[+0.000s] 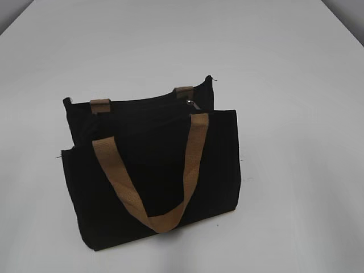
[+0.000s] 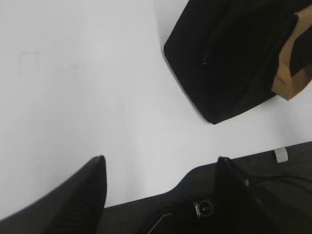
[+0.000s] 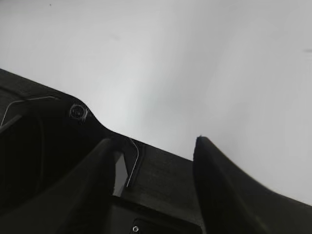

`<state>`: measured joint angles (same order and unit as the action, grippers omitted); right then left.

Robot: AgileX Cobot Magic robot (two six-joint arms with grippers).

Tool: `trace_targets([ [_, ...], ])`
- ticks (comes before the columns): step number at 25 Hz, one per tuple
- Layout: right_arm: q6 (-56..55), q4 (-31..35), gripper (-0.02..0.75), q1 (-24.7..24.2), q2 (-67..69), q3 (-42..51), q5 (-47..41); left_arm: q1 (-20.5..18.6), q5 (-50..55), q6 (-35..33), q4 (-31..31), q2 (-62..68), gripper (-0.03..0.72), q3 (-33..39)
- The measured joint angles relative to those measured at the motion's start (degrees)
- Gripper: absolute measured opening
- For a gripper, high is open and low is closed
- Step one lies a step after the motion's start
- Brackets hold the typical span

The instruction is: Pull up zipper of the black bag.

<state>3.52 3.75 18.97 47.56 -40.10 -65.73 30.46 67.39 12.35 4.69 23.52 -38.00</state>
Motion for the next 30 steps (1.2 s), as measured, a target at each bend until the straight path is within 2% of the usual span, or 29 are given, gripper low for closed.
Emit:
trace_targets([
  [6,-1.6,-0.8,0.404,0.0,-21.5,10.0,-0.4,0.0,0.7,0.0,0.5,-16.3,0.52,5.3],
  [13,0.7,-1.4,0.405,0.0,-37.2,10.5,-0.2,0.0,-1.4,0.0,2.1,-24.0,0.52,5.8],
  [16,2.4,-1.4,0.405,0.0,-38.8,12.2,1.8,0.0,-5.1,-0.3,2.3,-24.1,0.512,7.4],
  [30,3.1,-1.4,0.405,0.0,-38.7,12.5,2.8,0.0,-6.2,-1.0,1.9,-24.1,0.476,7.7],
])
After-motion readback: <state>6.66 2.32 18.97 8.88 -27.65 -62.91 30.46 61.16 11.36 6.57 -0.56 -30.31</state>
